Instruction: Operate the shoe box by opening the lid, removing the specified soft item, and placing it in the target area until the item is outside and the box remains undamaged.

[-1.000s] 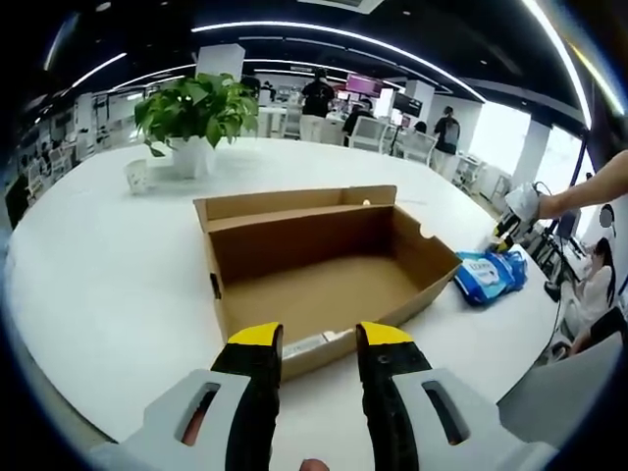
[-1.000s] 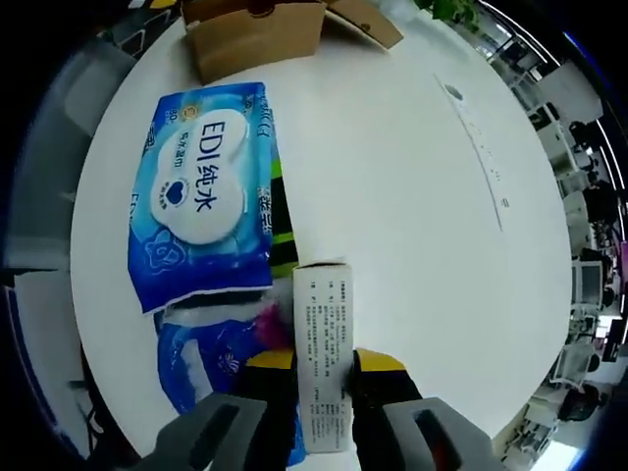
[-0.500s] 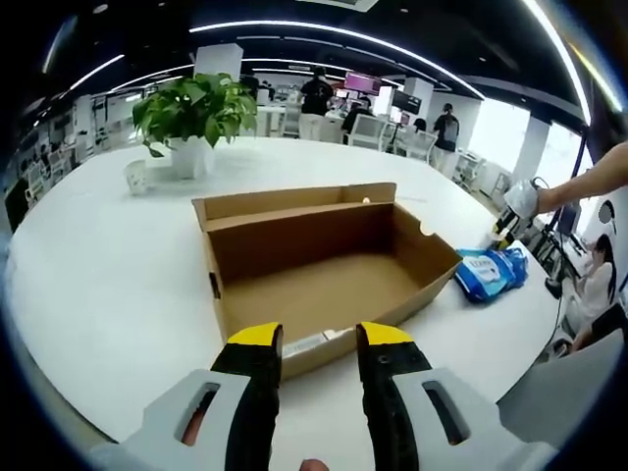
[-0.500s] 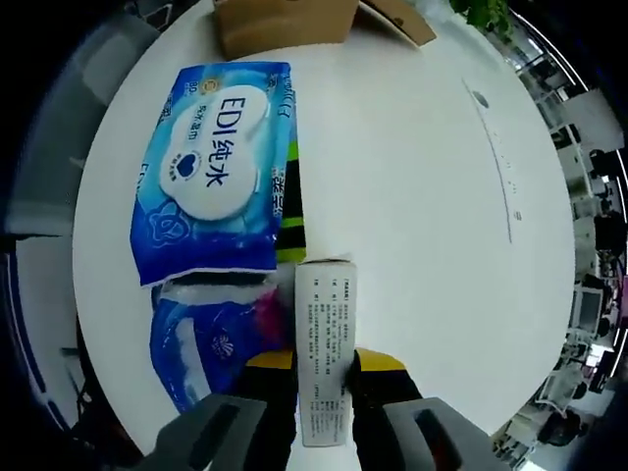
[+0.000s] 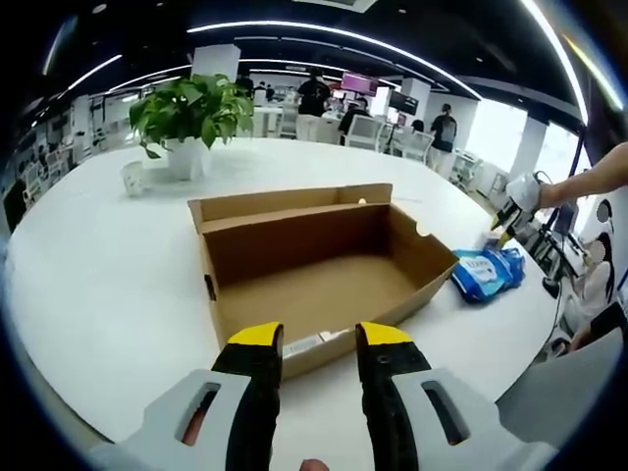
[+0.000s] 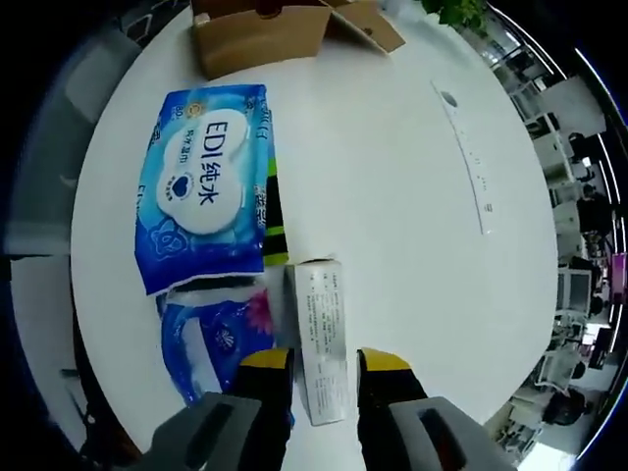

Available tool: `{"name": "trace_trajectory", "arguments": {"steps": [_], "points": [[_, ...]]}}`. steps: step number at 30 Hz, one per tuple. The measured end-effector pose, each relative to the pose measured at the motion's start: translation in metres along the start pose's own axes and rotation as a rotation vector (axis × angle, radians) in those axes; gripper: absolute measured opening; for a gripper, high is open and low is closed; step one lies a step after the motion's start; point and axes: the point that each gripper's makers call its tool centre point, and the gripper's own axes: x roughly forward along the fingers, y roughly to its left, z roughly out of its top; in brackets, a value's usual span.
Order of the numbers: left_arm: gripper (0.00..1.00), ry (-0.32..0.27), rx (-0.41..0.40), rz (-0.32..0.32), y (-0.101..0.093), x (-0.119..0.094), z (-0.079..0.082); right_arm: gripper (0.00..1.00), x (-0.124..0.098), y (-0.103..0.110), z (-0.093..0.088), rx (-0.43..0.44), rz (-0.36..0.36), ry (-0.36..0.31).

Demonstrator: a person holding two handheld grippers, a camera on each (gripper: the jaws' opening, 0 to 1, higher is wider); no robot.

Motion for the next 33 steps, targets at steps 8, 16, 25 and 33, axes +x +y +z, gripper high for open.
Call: {"name": "trace_trajectory", "arguments": {"steps": [8,16,25,33], "points": [[0.29,-0.009,0.004,-0.013,-0.002,0.002,0.002,0.22,-0.021,-0.004,0.006,0.084,-0.062,-0.045],[0.29,-0.022,-0.003,-0.026,-0.003,0.002,0.004,0.22,-0.028,-0.001,0.013,0.177,-0.101,-0.095],[0.29,-0.037,-0.008,-0.047,-0.007,0.003,0.006,0.22,-0.053,0.003,0.046,0.472,-0.179,-0.289],[0.29,-0.048,-0.009,-0.069,-0.013,0.002,0.009,0.22,-0.066,0.022,0.077,0.607,-0.168,-0.440]]}}
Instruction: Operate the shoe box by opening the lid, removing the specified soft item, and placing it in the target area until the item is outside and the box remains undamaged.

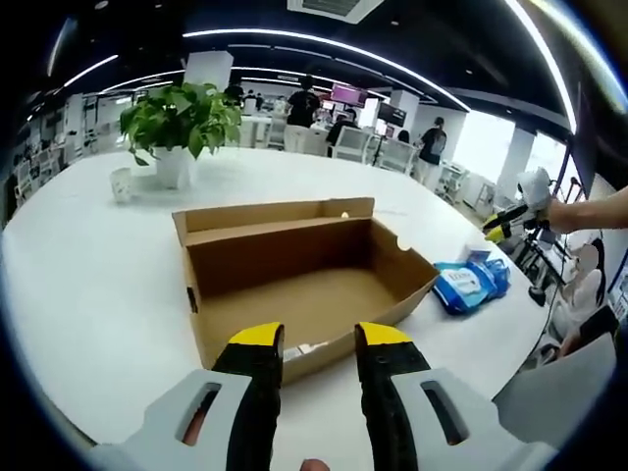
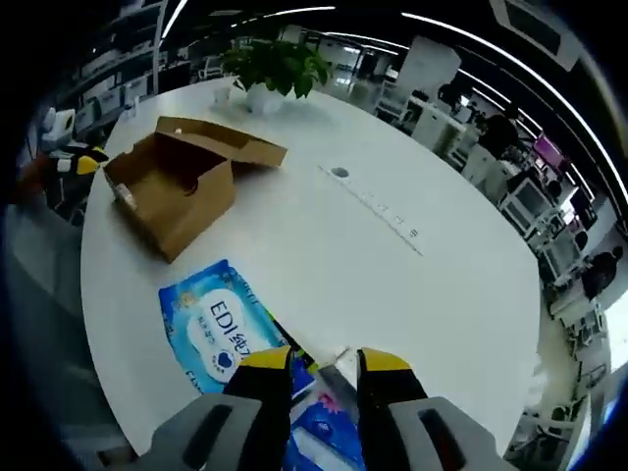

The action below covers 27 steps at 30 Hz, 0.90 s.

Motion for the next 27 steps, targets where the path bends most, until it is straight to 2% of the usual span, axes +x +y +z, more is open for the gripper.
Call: {"name": "trace_trajectory", "arguments": {"steps": [8,14,17,27], "points": [[0.29,-0.002,0.005,-0.015,-0.004,0.000,0.000,0.23,0.003,0.030,-0.005,0.066,0.035,-0.037],[0.29,0.008,0.020,-0.034,-0.011,0.002,-0.001,0.24,0.005,0.062,0.003,0.110,0.072,-0.083],[0.29,0.013,0.027,-0.042,-0.012,0.003,-0.002,0.24,0.007,0.079,0.014,0.148,0.089,-0.128],[0.29,0.024,0.036,-0.062,-0.018,0.005,-0.005,0.24,0.012,0.130,0.034,0.108,0.115,-0.181]]}}
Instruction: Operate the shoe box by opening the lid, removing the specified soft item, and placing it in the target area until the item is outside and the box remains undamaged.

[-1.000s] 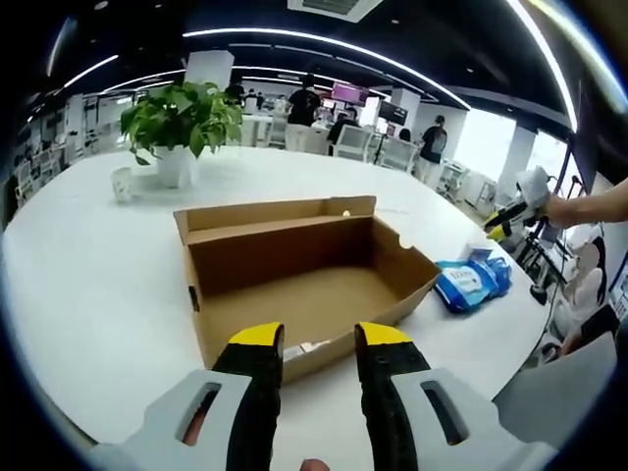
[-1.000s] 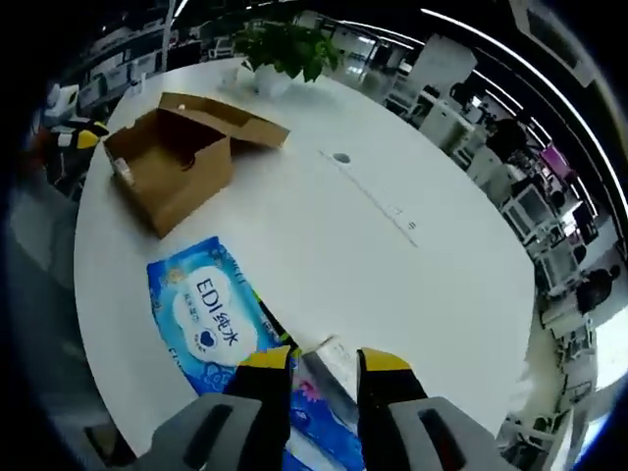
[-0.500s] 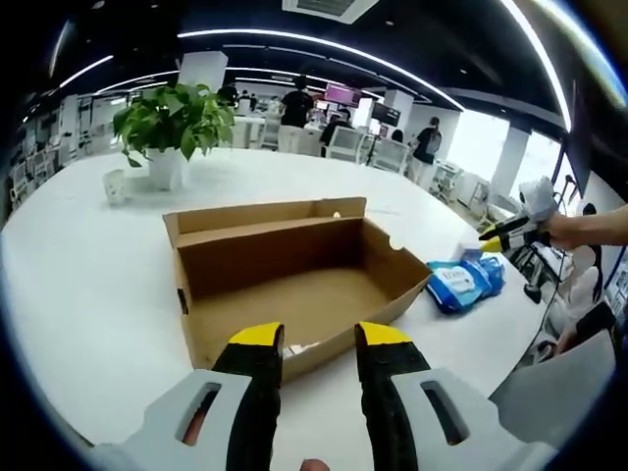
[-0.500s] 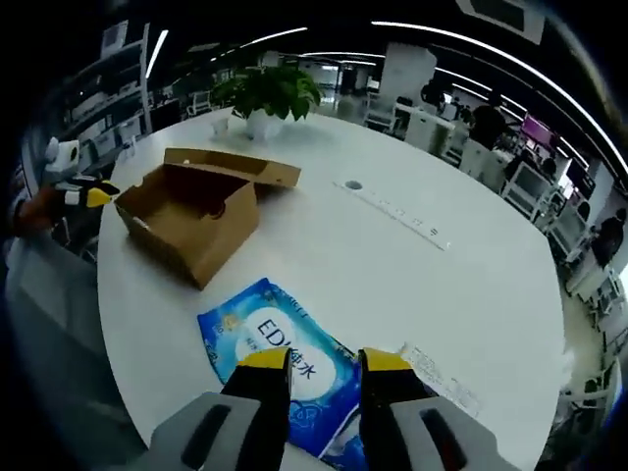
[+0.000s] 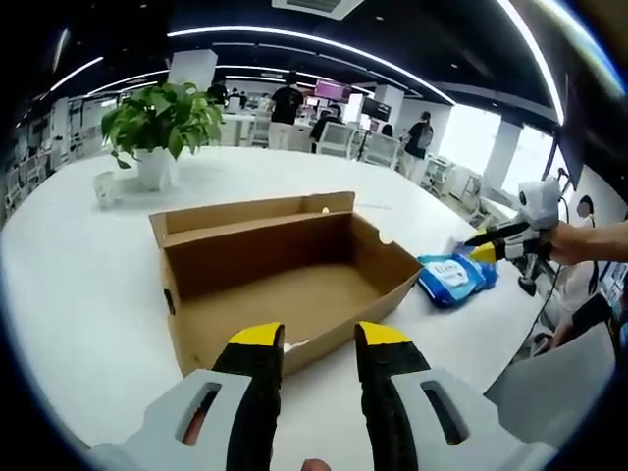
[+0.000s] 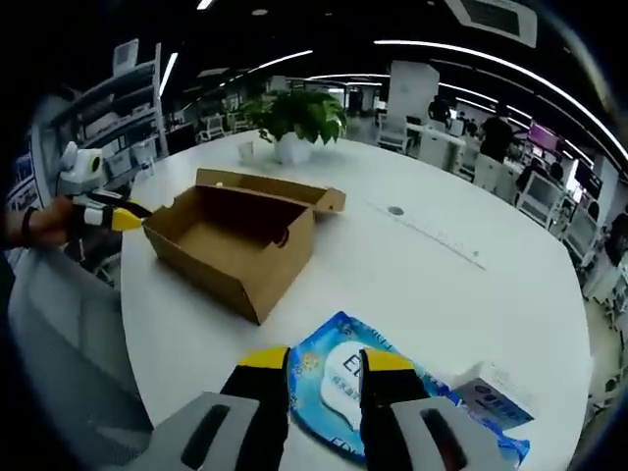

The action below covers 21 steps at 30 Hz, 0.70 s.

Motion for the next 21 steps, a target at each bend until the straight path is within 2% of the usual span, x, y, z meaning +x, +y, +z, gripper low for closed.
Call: {"name": "trace_trajectory", "arguments": {"steps": [5,13,18,21], "points": [[0.29,-0.001,0.002,-0.005,-0.001,0.000,0.000,0.25,0.005,0.023,0.006,0.027,0.016,-0.038],[0.29,-0.001,0.008,0.002,0.000,0.000,0.001,0.27,0.009,0.047,0.008,0.088,0.045,-0.082],[0.29,0.005,0.019,-0.003,-0.002,0.001,0.000,0.28,0.010,0.060,0.007,0.101,0.035,-0.099],[0.29,0.018,0.022,-0.011,-0.005,0.002,-0.003,0.28,0.010,0.068,0.007,0.140,0.041,-0.125]]}}
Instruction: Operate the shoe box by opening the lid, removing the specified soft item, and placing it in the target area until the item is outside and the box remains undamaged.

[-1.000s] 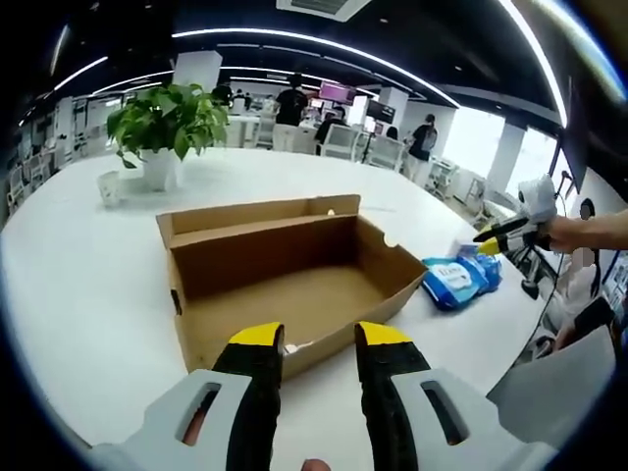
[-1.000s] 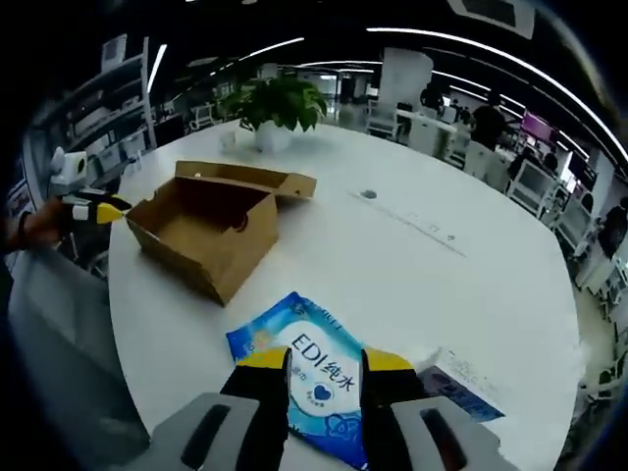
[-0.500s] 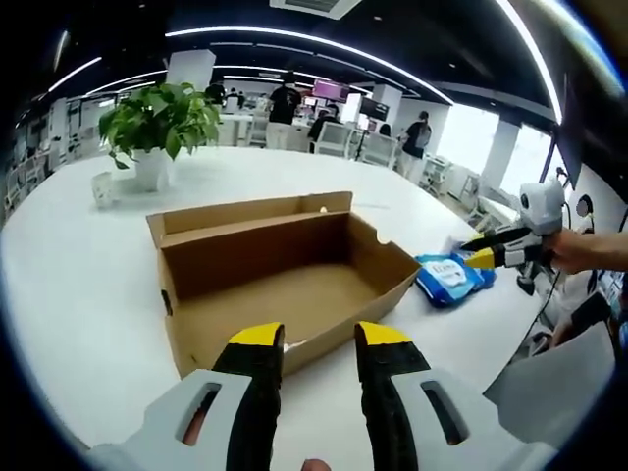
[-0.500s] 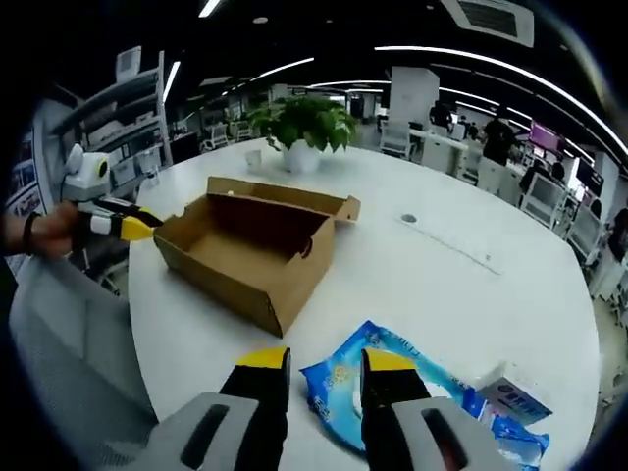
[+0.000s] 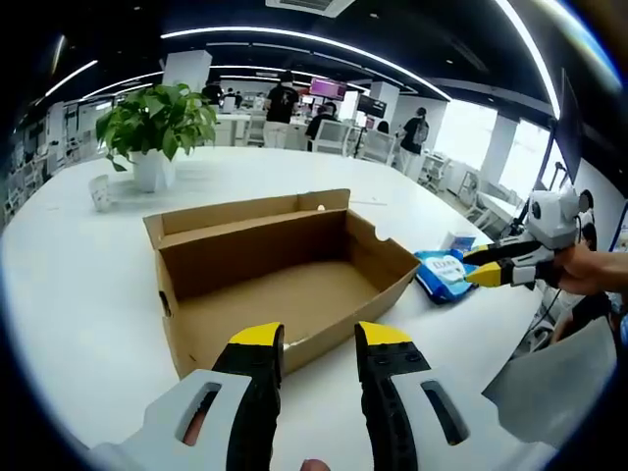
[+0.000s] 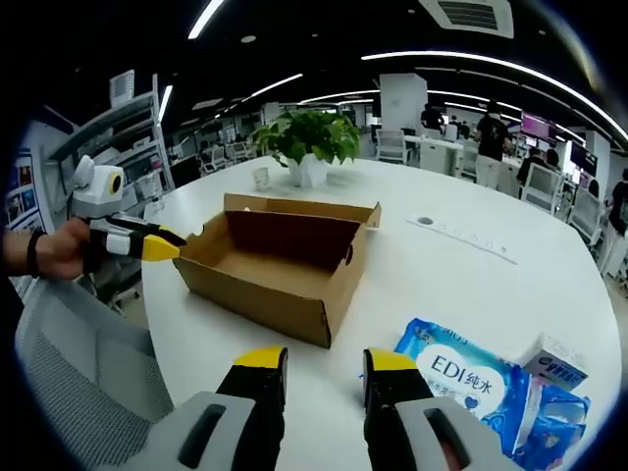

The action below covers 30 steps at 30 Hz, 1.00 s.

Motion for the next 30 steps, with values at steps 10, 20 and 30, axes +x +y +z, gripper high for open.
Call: {"name": "trace_trajectory", "arguments": {"steps": [10,20,30], "points": [[0.29,0.025,0.012,-0.023,-0.007,0.002,-0.005,0.32,-0.003,0.011,-0.017,0.054,-0.048,-0.008],[0.29,0.057,0.036,-0.051,-0.016,0.006,-0.010,0.33,-0.007,0.027,-0.026,0.088,-0.072,-0.026],[0.29,0.086,0.114,-0.078,-0.021,0.005,-0.008,0.33,-0.008,0.043,-0.032,0.117,-0.081,-0.039]]}}
